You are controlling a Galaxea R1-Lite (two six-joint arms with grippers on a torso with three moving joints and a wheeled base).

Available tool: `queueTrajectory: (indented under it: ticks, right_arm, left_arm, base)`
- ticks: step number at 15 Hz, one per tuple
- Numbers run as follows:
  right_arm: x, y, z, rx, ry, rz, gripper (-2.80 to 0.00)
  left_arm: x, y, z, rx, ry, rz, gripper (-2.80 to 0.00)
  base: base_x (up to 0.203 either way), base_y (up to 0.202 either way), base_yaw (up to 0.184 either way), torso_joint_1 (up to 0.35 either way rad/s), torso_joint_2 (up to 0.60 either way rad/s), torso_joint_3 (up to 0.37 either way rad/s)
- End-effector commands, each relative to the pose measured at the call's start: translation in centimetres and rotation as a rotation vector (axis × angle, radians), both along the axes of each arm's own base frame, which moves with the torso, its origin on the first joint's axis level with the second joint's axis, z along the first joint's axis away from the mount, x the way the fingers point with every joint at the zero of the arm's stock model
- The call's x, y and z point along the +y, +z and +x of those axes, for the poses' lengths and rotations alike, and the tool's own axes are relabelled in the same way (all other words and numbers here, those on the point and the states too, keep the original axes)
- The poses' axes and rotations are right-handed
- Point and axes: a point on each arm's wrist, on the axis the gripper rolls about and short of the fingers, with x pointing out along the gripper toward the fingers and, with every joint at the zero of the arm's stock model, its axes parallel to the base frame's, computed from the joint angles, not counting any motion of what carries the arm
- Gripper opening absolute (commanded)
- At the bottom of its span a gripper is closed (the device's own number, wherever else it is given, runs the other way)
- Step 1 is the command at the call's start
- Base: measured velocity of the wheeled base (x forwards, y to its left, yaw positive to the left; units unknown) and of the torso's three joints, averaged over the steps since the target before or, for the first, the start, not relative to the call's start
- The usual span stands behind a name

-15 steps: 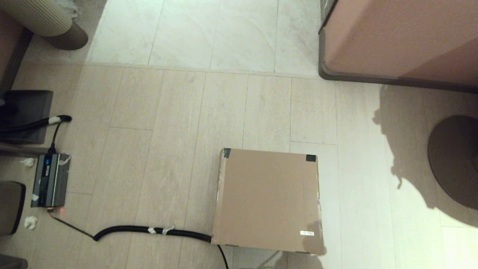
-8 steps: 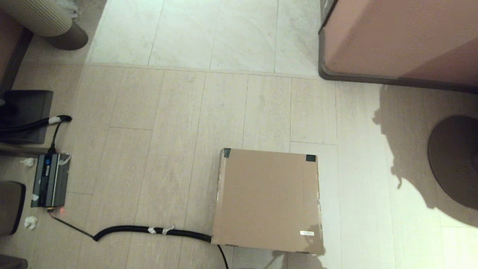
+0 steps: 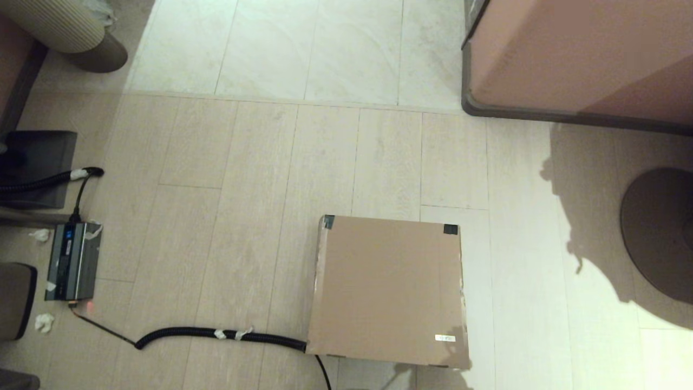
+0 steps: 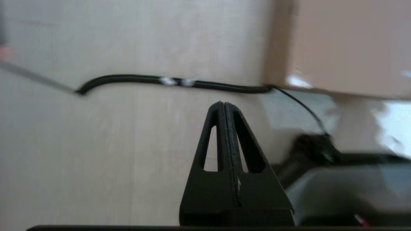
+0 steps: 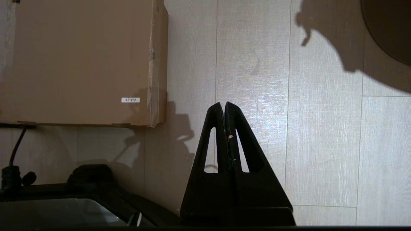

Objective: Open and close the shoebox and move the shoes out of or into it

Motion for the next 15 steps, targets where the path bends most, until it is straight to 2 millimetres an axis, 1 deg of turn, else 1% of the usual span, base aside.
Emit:
queueTrajectory:
  ticks: [1,2,5,6,8,15]
  right_arm:
    - [0.0,0.0,0.0,0.002,-0.002,0.01,-2.8]
    - [0.0,0.0,0.0,0.003,-0.003,0.01,-2.8]
    - [0.0,0.0,0.0,0.004,-0.014,0.034,-2.8]
    - [0.0,0.0,0.0,0.004,-0.014,0.034,-2.8]
    - [0.0,0.0,0.0,0.002,-0.014,0.034,-2.8]
    - [0.0,0.0,0.0,0.004,-0.023,0.028,-2.8]
  left_arm:
    - [0.0,-0.5,-0.2,-0.001,0.066,0.005,-2.8]
    - [0.0,-0.5,-0.5,-0.031,0.058,0.017,-2.8]
    - [-0.1,-0.8,-2.0,-0.225,-0.006,0.049,-2.8]
    - [-0.1,-0.8,-2.1,-0.25,-0.011,0.05,-2.8]
    - [0.0,-0.8,-2.1,-0.246,0.016,-0.009,-2.8]
    - [0.0,-0.8,-2.1,-0.251,0.018,-0.012,-2.8]
  base:
    - [0.0,0.0,0.0,0.0,0.0,0.0]
    - [0.0,0.0,0.0,0.0,0.0,0.0]
    - [0.0,0.0,0.0,0.0,0.0,0.0]
    - [0.0,0.0,0.0,0.0,0.0,0.0]
    - [0.0,0.0,0.0,0.0,0.0,0.0]
    - [0.0,0.0,0.0,0.0,0.0,0.0]
